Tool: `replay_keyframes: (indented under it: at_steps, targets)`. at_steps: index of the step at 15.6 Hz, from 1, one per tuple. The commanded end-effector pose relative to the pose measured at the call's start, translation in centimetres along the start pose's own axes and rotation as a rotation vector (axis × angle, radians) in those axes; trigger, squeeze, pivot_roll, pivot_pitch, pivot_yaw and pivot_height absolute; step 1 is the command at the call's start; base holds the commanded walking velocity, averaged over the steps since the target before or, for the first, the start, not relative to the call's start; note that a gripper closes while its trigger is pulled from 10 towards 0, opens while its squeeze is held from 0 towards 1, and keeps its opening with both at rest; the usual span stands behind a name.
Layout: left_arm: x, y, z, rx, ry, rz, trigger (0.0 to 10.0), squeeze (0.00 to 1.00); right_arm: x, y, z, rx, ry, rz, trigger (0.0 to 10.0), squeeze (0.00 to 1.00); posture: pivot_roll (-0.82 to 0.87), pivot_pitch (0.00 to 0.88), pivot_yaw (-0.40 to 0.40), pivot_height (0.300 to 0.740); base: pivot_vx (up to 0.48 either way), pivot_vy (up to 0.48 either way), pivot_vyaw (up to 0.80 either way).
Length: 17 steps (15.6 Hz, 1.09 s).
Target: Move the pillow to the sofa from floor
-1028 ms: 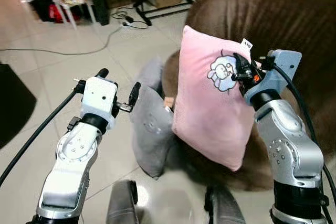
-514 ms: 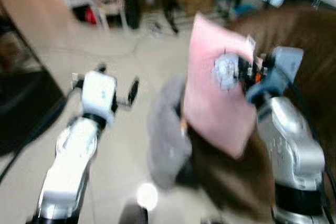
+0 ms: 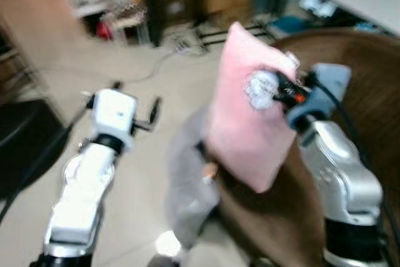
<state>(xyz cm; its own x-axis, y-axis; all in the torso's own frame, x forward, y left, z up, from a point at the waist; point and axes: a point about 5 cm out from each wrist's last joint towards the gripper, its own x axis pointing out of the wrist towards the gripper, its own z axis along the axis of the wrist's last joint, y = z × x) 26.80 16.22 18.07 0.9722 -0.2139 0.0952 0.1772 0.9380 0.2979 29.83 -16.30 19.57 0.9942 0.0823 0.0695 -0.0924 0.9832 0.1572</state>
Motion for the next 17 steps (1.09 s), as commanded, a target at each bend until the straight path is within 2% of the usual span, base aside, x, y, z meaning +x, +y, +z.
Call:
replay_keyframes:
  at_steps: [1, 7, 9, 10, 11, 12, 16, 17]
  targets:
    - [-0.1, 0.1, 0.0, 0.009, 0.000, -0.004, 10.0, 0.00, -0.1, 0.0, 1.0, -0.004, -0.054, -0.002, 10.0, 0.00, -0.04, 0.000, 0.022, 0.740, 0.000, 0.000, 0.00]
    - [-0.1, -0.1, -0.4, 0.011, 0.012, -0.016, 10.0, 0.00, -0.2, -0.1, 0.6, -0.006, -0.039, -0.012, 10.0, 0.00, -0.04, 0.000, 0.024, 0.740, 0.000, 0.000, 0.00]
    - [-0.5, -0.1, -1.1, 0.004, 0.035, -0.006, 10.0, 0.00, -0.4, -0.1, 0.1, -0.009, -0.025, -0.008, 10.0, 0.00, -0.04, 0.000, 0.023, 0.740, 0.000, 0.000, 0.00]
    - [-0.7, -0.1, -1.4, -0.019, 0.045, 0.000, 10.0, 0.00, -0.4, 0.1, -0.3, -0.008, -0.003, 0.008, 10.0, 0.00, -0.04, 0.000, 0.025, 0.740, 0.000, 0.000, 0.00]
    - [-0.9, -0.2, -1.8, -0.066, 0.066, 0.011, 10.0, 0.00, -0.7, 0.6, -1.7, -0.034, 0.051, 0.038, 10.0, 0.00, -0.04, 0.000, 0.025, 0.740, 0.000, 0.000, 0.00]
    - [-1.1, -0.4, -2.1, -0.071, 0.075, 0.004, 10.0, 0.00, -1.2, 0.6, -3.0, -0.045, 0.087, 0.036, 10.0, 0.00, -0.04, 0.000, 0.023, 0.740, 0.000, 0.000, 0.00]
    - [-1.5, -0.3, -3.1, 0.071, 0.088, 0.003, 10.0, 0.00, -1.4, 0.7, -4.1, -0.045, 0.118, 0.037, 10.0, 0.00, -0.03, 0.000, 0.019, 0.740, 0.000, 0.000, -0.54]
    - [-1.5, -0.3, -3.1, 0.078, 0.078, 0.011, 10.0, 0.00, -1.4, 0.9, -4.2, -0.049, 0.119, 0.046, 10.0, 0.00, -0.03, 0.000, 0.017, 0.740, 0.000, 0.000, -0.80]
